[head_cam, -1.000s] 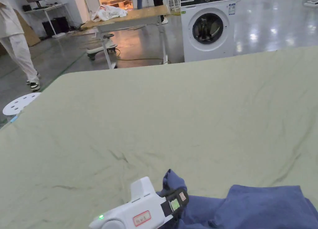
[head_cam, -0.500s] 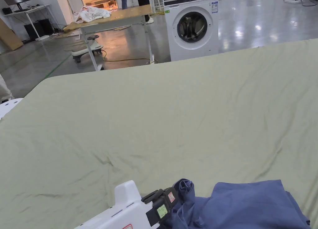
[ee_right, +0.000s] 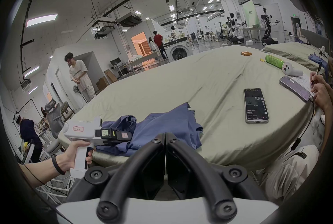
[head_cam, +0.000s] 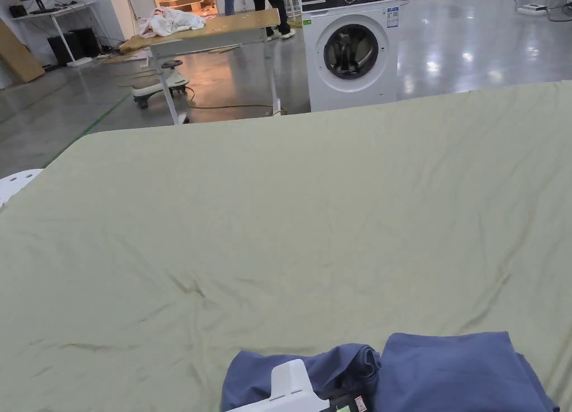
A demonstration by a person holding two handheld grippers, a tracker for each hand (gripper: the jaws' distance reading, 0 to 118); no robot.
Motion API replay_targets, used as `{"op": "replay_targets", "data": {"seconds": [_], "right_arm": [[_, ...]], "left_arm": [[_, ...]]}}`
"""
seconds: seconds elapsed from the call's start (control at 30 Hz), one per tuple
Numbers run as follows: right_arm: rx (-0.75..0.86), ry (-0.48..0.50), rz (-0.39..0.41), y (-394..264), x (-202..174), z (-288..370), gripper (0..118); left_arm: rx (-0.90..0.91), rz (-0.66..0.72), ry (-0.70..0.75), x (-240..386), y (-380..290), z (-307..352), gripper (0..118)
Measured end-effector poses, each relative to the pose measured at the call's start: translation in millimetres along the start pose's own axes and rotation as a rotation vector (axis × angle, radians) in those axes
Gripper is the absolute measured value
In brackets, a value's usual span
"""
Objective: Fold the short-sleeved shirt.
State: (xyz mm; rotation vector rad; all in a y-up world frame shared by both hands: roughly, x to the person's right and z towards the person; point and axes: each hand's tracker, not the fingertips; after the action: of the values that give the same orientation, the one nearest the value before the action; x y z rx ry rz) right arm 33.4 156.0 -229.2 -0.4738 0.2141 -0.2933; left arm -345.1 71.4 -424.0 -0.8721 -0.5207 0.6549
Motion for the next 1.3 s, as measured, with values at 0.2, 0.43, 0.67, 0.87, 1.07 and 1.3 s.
{"op": "replay_targets", "data": {"seconds": [0.2, 0.43, 0.67, 0.87, 1.07, 1.3], "right_arm": [[-0.011, 0.005, -0.008, -0.7, 2.3, -4.5, 0], [-0.031, 0.02, -0.042, -5.8, 4.1, -10.9, 0], [-0.038, 0.01, -0.015, -2.6, -4.8, -5.8, 0], [-0.04, 0.006, -0.002, -0.7, -8.2, -4.6, 0], [-0.047, 0.015, -0.008, 1.2, -12.3, -7.5, 0], [-0.05, 0.052, -0.023, 1.4, -21.0, -16.9, 0]], "left_arm": [[0.26, 0.012, -0.033, -14.9, 23.7, 96.5, 90], [0.291, 0.333, 0.079, -117.3, 40.7, 147.5, 95], [0.223, 0.473, -0.143, -125.6, 26.1, 104.2, 77], [0.215, 0.456, -0.074, -117.3, 25.4, 96.0, 9], [0.312, 0.312, -0.019, -112.0, 46.9, 153.4, 8], [0.408, -0.02, 0.227, -61.2, 82.8, 225.5, 9]]}}
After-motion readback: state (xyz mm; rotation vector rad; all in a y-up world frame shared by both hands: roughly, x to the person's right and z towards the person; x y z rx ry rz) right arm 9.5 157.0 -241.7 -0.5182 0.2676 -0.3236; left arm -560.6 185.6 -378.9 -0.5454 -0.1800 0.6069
